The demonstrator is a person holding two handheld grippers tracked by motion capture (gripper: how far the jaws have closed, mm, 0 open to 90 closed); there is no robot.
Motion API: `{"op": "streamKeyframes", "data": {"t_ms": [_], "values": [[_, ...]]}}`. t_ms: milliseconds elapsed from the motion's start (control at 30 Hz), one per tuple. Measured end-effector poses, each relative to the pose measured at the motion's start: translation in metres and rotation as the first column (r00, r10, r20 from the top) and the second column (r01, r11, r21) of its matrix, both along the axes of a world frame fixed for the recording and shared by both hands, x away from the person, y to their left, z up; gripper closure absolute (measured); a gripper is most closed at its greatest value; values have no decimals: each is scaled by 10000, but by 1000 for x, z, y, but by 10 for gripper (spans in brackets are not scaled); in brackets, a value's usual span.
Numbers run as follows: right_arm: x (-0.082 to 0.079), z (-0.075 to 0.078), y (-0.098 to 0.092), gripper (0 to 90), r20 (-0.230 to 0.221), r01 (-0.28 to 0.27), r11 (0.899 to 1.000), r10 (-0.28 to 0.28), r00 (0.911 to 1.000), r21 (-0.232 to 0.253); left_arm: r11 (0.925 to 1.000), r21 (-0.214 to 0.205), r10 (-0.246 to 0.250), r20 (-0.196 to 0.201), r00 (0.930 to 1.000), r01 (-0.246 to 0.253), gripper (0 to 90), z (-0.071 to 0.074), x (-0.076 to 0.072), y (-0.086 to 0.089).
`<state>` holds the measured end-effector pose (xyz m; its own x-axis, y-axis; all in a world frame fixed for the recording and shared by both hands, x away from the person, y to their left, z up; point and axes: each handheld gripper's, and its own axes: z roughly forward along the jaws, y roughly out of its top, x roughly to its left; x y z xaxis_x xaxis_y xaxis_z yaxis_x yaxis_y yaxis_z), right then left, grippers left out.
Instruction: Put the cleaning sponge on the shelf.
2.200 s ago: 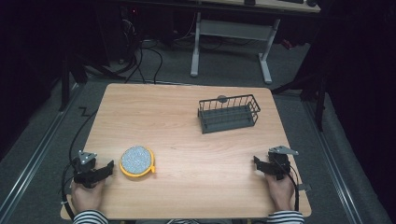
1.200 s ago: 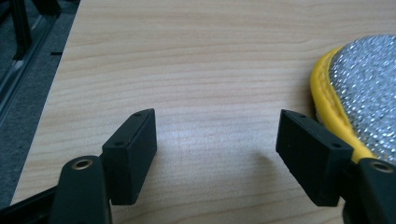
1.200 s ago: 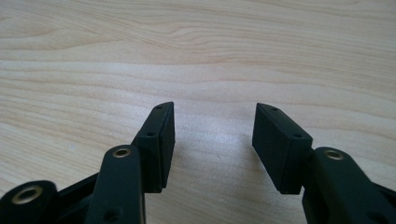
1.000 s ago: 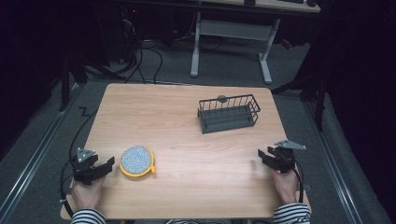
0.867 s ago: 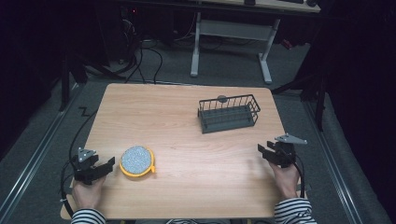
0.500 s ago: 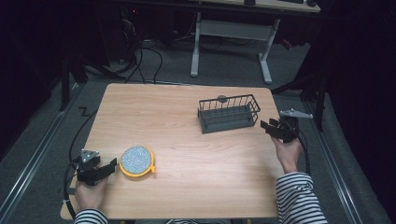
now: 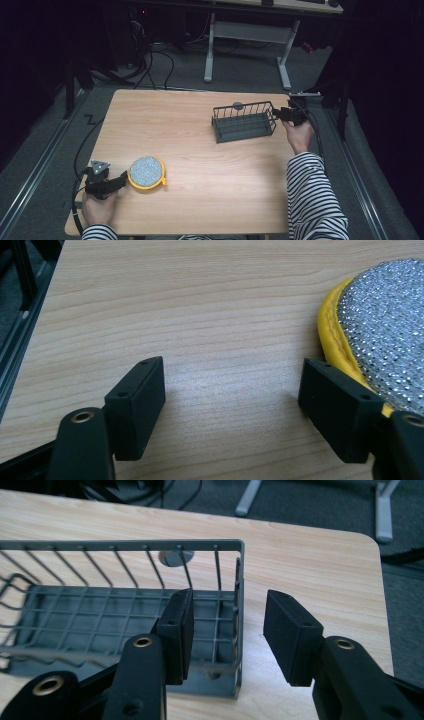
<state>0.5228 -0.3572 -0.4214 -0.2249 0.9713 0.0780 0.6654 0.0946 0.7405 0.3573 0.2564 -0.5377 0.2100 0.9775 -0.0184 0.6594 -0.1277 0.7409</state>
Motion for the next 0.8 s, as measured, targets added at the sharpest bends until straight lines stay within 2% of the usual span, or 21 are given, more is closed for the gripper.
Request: {"op": "streamKeyframes", "data": {"t_ms": [200,267,333,433,667,800], "values": [[17,-5,3,551,-483,290,9995,-296,9984,-126,10000,1,-76,-10,10000,76,268,0,0,0],[26,-12,4,585,-814,421,9990,-432,9957,-151,10000,10,-99,-9,10000,99,267,0,0,0],[28,-16,5,614,-820,537,9985,-542,9952,-83,9999,8,-109,-12,9999,109,265,0,0,-1],[29,-19,5,643,-1003,549,9985,-553,9934,-71,9999,23,-139,-31,9999,139,264,0,0,0],[29,-22,11,767,-1315,182,9984,-251,9910,-534,9999,18,-151,-34,9999,151,263,0,0,-1],[25,-22,9,832,-1387,104,9982,-186,9902,-596,9999,14,-155,-34,9999,155,262,0,0,-1]]}}
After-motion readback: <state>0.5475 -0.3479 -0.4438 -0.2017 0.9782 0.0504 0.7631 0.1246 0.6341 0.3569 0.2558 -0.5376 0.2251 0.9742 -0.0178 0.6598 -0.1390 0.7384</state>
